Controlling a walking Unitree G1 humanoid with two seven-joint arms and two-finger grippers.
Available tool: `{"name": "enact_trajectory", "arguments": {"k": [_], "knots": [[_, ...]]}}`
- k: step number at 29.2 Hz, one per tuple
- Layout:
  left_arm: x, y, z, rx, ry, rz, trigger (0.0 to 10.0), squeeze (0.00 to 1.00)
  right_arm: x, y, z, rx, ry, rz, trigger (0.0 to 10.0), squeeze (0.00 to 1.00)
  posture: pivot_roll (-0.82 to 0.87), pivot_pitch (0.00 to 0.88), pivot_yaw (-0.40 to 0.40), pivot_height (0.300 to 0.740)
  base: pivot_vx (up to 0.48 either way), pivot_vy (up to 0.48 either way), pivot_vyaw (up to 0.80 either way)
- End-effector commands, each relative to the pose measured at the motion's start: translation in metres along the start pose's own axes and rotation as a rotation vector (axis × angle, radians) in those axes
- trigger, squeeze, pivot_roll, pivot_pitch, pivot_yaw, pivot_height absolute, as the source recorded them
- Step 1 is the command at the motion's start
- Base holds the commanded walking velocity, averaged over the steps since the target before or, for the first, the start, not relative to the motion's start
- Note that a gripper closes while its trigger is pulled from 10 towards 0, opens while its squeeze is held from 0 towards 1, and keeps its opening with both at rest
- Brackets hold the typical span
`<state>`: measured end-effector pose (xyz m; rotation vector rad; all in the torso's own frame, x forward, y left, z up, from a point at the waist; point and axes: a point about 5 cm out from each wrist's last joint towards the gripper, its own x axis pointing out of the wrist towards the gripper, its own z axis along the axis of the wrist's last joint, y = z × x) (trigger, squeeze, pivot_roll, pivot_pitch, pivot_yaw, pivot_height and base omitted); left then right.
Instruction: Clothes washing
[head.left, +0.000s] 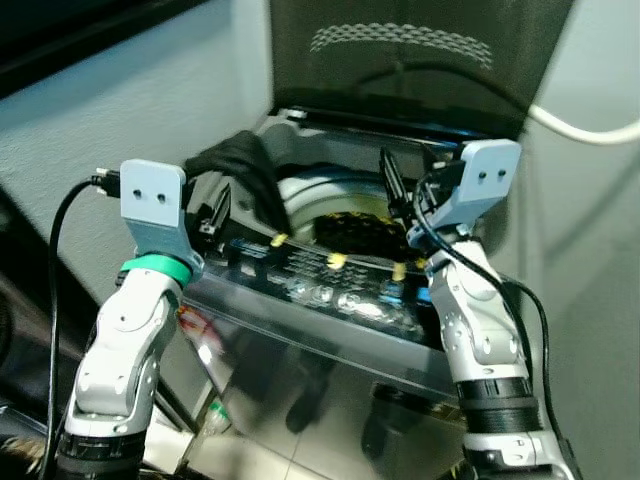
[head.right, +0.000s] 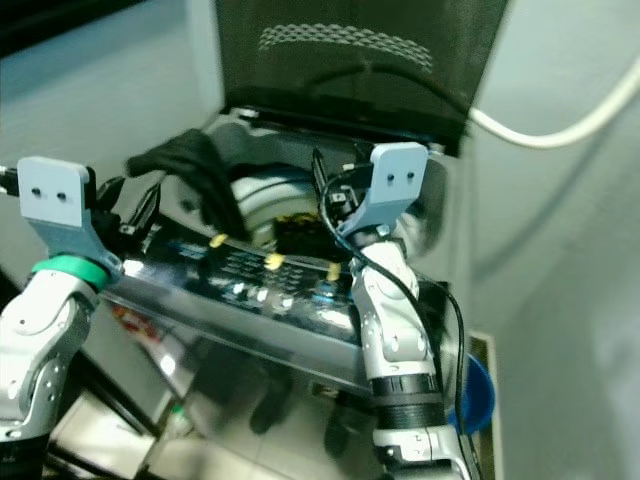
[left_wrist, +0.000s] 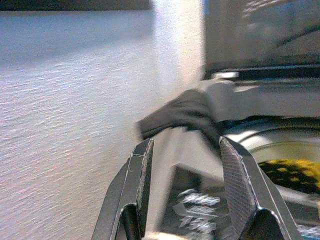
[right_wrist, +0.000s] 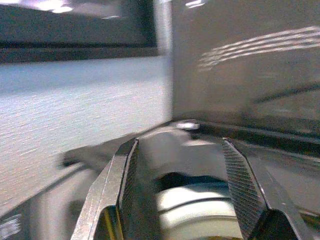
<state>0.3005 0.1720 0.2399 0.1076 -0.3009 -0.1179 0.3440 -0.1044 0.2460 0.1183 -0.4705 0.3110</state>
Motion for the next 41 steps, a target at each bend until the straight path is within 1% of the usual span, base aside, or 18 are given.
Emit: {"name": "enact_trajectory", "arguments": {"k": [1, 10, 13, 15, 22, 27, 41], "knots": [[-0.002, 0.000, -0.003, 0.005, 0.013, -0.008, 10.0, 0.00, -0.001, -0.002, -0.001, -0.017, 0.004, -0.004, 10.0, 0.00, 0.16, 0.004, 0.080, 0.740, 0.000, 0.000, 0.80], [-0.001, -0.002, -0.004, -0.002, 0.027, -0.017, 10.0, 0.00, -0.004, -0.003, -0.003, -0.028, 0.010, -0.007, 10.0, 0.00, 0.15, 0.000, 0.087, 0.740, 0.000, 0.000, 0.80], [-0.001, 0.004, -0.008, 0.027, 0.052, 0.024, 10.0, 0.00, -0.006, -0.008, -0.004, 0.023, 0.003, -0.041, 10.0, 0.00, 0.15, 0.000, 0.093, 0.740, 0.000, 0.000, 0.80], [-0.001, 0.006, -0.009, 0.038, 0.053, 0.028, 10.0, 0.00, -0.008, -0.010, -0.005, 0.018, 0.008, -0.046, 10.0, 0.00, 0.15, 0.000, 0.094, 0.740, 0.000, 0.000, 0.80], [-0.002, 0.005, -0.009, 0.039, 0.052, 0.018, 10.0, 0.00, -0.011, -0.009, -0.008, 0.012, 0.020, -0.040, 10.0, 0.00, 0.15, 0.000, 0.099, 0.740, 0.000, 0.000, 0.80], [0.000, 0.002, -0.008, 0.039, 0.047, 0.004, 10.0, 0.00, -0.013, -0.010, -0.009, 0.078, 0.017, -0.047, 10.0, 0.00, 0.15, 0.000, 0.103, 0.740, 0.000, 0.000, 0.80], [0.001, 0.002, -0.008, 0.035, 0.046, -0.003, 10.0, 0.00, -0.015, -0.009, -0.010, 0.088, 0.021, -0.036, 10.0, 0.00, 0.15, 0.000, 0.105, 0.740, 0.000, 0.000, 0.80]]}}
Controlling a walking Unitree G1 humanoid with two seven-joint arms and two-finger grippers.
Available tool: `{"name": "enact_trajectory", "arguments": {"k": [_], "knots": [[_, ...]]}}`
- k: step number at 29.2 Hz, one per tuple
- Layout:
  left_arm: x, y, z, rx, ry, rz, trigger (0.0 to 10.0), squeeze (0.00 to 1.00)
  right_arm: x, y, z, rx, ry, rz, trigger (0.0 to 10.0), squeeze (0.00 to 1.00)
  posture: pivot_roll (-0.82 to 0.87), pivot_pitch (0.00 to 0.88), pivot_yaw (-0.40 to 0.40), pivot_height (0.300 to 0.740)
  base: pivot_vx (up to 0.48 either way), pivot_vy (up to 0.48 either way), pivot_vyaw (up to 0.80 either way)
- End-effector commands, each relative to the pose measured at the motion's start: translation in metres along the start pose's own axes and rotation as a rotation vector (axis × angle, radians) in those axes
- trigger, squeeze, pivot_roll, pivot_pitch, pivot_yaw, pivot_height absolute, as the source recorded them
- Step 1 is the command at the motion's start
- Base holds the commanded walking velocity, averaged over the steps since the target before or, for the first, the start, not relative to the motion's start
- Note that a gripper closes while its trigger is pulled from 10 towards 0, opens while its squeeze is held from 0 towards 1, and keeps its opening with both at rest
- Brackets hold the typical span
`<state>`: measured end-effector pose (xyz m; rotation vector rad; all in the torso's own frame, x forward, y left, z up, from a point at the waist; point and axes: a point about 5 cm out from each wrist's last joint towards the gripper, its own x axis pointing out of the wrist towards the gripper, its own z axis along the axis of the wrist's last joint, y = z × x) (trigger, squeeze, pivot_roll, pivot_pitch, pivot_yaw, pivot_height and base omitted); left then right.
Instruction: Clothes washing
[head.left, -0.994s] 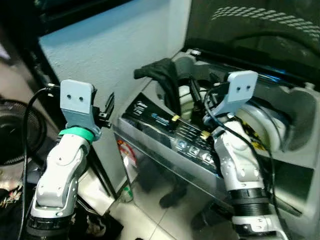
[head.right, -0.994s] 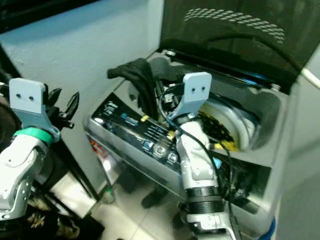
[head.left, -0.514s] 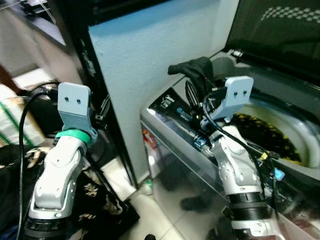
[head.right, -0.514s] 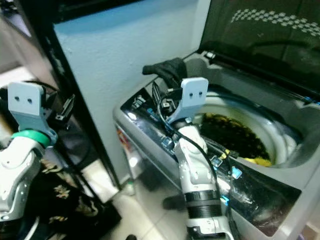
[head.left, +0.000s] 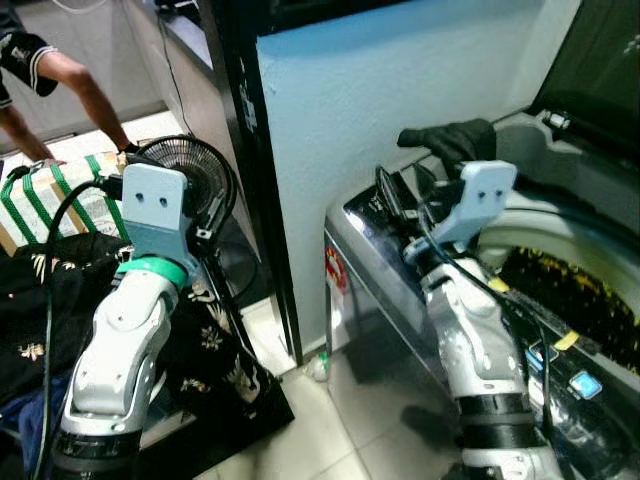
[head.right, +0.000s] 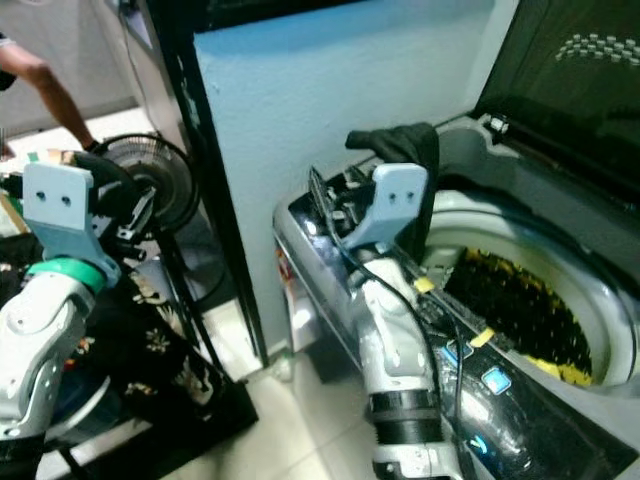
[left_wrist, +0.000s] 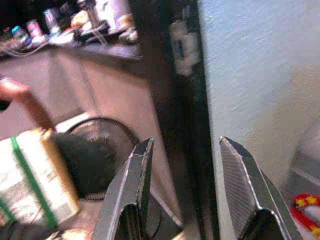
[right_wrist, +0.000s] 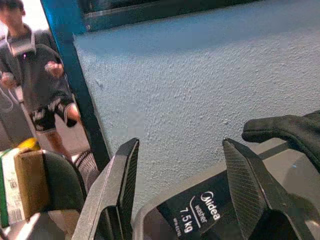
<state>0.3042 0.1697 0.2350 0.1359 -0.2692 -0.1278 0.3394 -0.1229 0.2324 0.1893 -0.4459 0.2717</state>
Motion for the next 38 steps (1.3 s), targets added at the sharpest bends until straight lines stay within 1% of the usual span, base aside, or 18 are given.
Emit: {"name": "enact_trajectory", "arguments": {"k": [1, 8, 16, 17, 20, 24, 27, 30, 31, 38], "knots": [[-0.002, 0.004, -0.003, 0.009, 0.014, 0.012, 10.0, 0.00, 0.000, 0.007, -0.004, 0.025, 0.012, 0.020, 10.0, 0.00, 0.15, 0.000, 0.105, 0.740, 0.000, 0.000, 0.80], [-0.002, 0.003, -0.002, -0.021, 0.012, 0.004, 10.0, 0.00, -0.001, 0.007, -0.005, 0.023, 0.016, 0.021, 10.0, 0.00, 0.15, 0.000, 0.106, 0.740, 0.000, 0.000, 0.80], [0.000, 0.003, -0.002, -0.020, 0.010, 0.004, 10.0, 0.00, 0.000, 0.006, -0.007, 0.020, 0.021, 0.021, 10.0, 0.00, 0.15, 0.000, 0.096, 0.740, 0.000, 0.000, 0.80], [0.001, 0.006, -0.003, -0.032, 0.009, 0.029, 10.0, 0.00, 0.001, 0.006, -0.008, 0.019, 0.026, 0.026, 10.0, 0.00, 0.14, 0.000, 0.075, 0.740, 0.000, 0.000, 0.80], [0.001, 0.014, -0.007, -0.072, 0.017, 0.099, 10.0, 0.00, 0.004, 0.008, -0.008, 0.011, 0.034, 0.050, 10.0, 0.00, 0.13, 0.000, 0.058, 0.740, 0.000, 0.000, 0.80], [-0.004, 0.013, -0.008, -0.075, 0.018, 0.109, 10.0, 0.00, 0.005, 0.005, -0.009, -0.002, 0.051, 0.068, 10.0, 0.00, 0.14, 0.000, 0.021, 0.740, 0.000, 0.000, 0.80], [-0.006, 0.014, -0.009, -0.080, 0.020, 0.115, 10.0, 0.00, 0.006, 0.005, -0.010, -0.003, 0.054, 0.070, 10.0, 0.00, 0.14, 0.000, 0.021, 0.740, 0.000, 0.000, 0.80], [-0.008, 0.016, -0.011, -0.084, 0.029, 0.121, 10.0, 0.00, 0.005, 0.006, -0.012, 0.015, 0.051, 0.062, 10.0, 0.00, 0.14, 0.000, 0.014, 0.740, 0.000, 0.000, 0.00], [-0.008, 0.016, -0.011, -0.086, 0.030, 0.123, 10.0, 0.00, 0.005, 0.006, -0.013, 0.016, 0.056, 0.061, 10.0, 0.00, 0.15, 0.000, 0.000, 0.740, 0.000, 0.000, 0.00], [-0.012, 0.014, -0.013, -0.102, 0.031, 0.138, 10.0, 0.00, 0.004, 0.006, -0.019, -0.002, 0.083, 0.080, 10.0, 0.00, 0.15, 0.000, -0.022, 0.740, 0.000, 0.000, 0.00]]}}
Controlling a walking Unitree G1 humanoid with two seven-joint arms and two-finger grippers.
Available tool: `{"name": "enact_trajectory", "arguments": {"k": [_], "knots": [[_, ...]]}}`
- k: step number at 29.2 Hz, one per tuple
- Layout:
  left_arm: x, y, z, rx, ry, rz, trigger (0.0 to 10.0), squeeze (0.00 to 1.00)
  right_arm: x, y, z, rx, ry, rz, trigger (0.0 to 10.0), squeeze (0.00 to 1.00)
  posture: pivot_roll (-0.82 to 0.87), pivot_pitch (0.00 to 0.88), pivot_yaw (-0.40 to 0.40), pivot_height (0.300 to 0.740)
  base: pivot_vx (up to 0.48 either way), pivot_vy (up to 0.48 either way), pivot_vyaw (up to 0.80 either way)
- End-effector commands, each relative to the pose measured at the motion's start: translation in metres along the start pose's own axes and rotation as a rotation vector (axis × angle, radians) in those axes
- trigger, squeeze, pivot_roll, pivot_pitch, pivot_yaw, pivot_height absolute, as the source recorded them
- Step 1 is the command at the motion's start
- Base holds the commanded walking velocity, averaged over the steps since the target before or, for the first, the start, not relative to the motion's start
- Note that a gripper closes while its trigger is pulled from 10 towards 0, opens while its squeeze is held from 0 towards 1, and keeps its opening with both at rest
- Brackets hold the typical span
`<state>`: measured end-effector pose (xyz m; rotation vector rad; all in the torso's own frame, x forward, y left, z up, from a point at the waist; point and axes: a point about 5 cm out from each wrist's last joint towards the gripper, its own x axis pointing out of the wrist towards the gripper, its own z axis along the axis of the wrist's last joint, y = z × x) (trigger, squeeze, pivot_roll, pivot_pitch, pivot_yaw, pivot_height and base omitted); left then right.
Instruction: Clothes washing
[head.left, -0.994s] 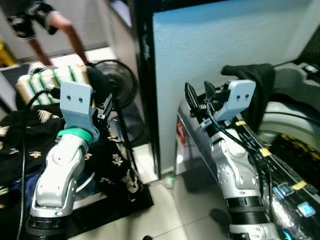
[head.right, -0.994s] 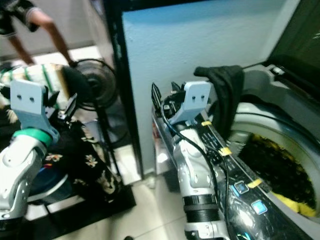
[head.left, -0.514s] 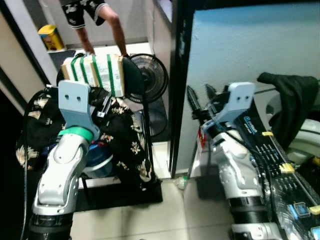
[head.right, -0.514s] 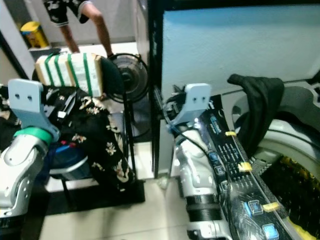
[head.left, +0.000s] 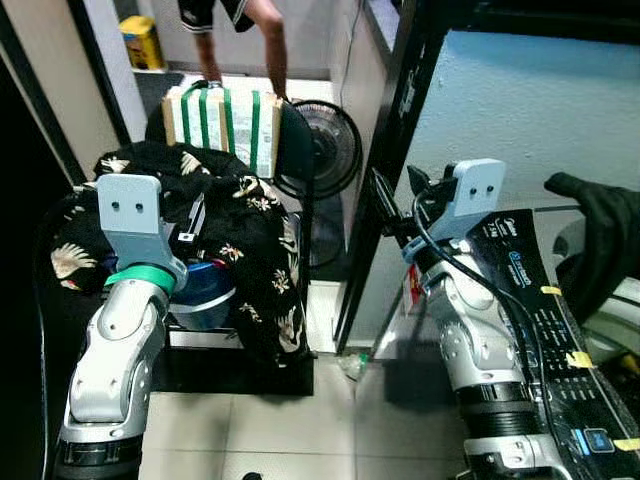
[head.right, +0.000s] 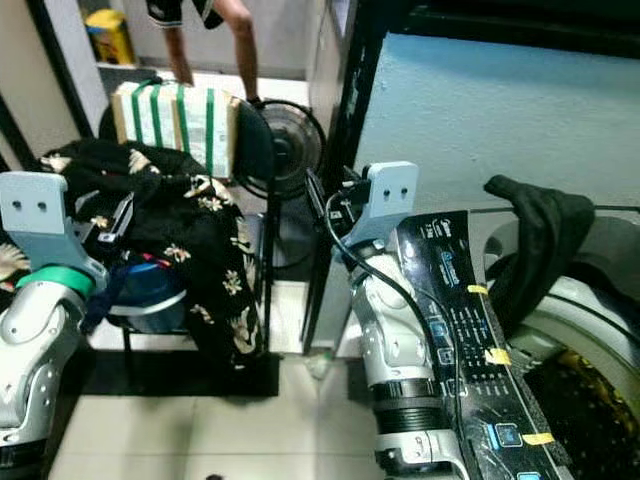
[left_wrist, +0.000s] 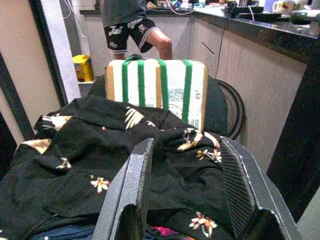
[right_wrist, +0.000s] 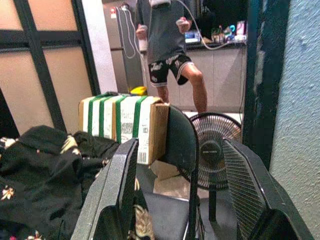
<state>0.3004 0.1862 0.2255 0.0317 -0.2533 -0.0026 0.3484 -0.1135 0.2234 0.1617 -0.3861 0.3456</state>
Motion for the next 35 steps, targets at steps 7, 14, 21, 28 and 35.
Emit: {"name": "enact_trajectory", "arguments": {"k": [7, 14, 21, 28, 35], "knots": [[-0.0039, -0.0035, -0.0033, -0.035, 0.009, -0.014, 10.0, 0.00, -0.0047, -0.0003, -0.0073, -0.003, 0.025, 0.005, 10.0, 0.00, 0.15, 0.000, -0.022, 0.740, 0.000, 0.000, 0.00], [-0.0054, -0.0063, -0.0037, -0.070, 0.007, -0.018, 10.0, 0.00, -0.0081, 0.0039, -0.0103, -0.001, 0.037, 0.028, 10.0, 0.00, 0.14, 0.011, 0.002, 0.740, 0.000, 0.000, 0.00], [-0.0072, -0.0040, -0.0029, -0.070, 0.006, -0.011, 10.0, 0.00, -0.0085, 0.0048, -0.0108, 0.002, 0.038, 0.032, 10.0, 0.00, 0.14, 0.015, 0.005, 0.740, 0.000, 0.000, 0.00], [-0.0082, -0.0054, -0.0023, -0.074, -0.003, -0.017, 10.0, 0.00, -0.0091, 0.0057, -0.0107, 0.003, 0.038, 0.037, 10.0, 0.00, 0.14, 0.019, 0.003, 0.740, 0.000, 0.000, 0.00], [-0.0092, -0.0057, -0.0018, -0.091, -0.005, -0.017, 10.0, 0.00, -0.0092, 0.0056, -0.0108, 0.003, 0.040, 0.040, 10.0, 0.00, 0.14, 0.019, 0.002, 0.740, 0.000, 0.040, 0.00]]}}
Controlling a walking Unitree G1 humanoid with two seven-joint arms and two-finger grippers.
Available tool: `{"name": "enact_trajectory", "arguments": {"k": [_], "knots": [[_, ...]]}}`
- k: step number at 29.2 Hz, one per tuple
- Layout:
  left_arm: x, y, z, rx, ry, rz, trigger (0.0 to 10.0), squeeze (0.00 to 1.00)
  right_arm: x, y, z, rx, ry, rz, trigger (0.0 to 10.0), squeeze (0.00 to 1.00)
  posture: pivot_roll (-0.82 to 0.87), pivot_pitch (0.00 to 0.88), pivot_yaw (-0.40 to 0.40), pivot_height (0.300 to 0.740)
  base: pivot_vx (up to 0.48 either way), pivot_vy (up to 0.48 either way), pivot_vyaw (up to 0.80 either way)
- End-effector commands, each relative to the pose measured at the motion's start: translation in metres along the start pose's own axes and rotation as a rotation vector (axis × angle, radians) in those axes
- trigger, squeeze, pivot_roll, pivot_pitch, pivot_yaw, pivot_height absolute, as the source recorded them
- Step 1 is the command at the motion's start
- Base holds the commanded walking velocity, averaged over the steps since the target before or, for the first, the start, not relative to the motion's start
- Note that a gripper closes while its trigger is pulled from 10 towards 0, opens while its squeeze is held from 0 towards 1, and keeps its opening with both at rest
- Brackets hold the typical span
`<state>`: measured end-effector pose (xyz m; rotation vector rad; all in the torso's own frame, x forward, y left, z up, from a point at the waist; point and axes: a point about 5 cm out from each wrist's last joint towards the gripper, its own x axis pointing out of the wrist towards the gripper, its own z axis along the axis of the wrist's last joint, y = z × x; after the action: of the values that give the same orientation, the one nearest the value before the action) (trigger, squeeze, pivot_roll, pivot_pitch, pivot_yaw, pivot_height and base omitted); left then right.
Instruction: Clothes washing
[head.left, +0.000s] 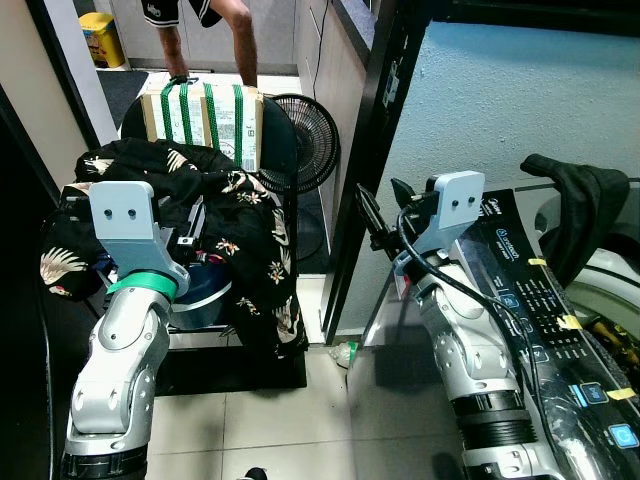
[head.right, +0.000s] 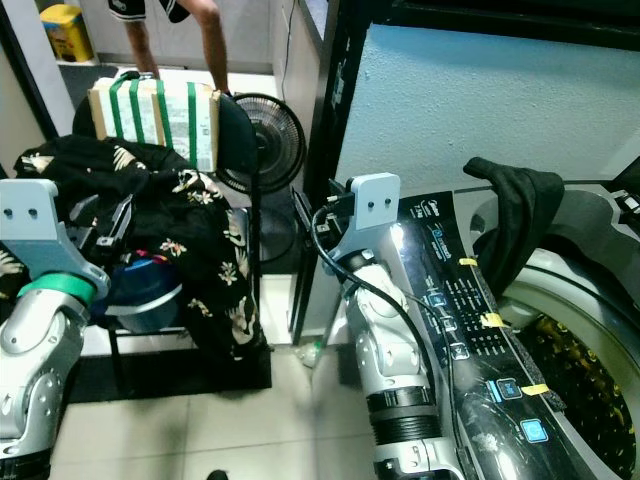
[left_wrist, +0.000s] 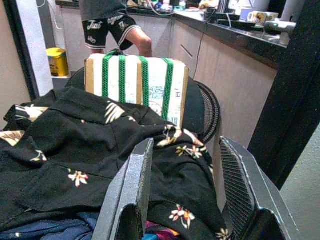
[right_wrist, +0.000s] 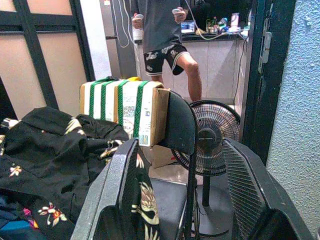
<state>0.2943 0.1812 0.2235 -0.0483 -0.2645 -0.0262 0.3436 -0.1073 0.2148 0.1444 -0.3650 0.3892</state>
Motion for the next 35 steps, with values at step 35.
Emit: {"name": "enact_trajectory", "arguments": {"k": [35], "knots": [[-0.005, 0.002, -0.016, -0.049, 0.044, -0.008, 10.0, 0.00, -0.007, 0.000, -0.006, -0.002, 0.028, -0.009, 10.0, 0.00, 0.13, 0.004, 0.019, 0.740, 0.000, 0.150, 0.00]]}}
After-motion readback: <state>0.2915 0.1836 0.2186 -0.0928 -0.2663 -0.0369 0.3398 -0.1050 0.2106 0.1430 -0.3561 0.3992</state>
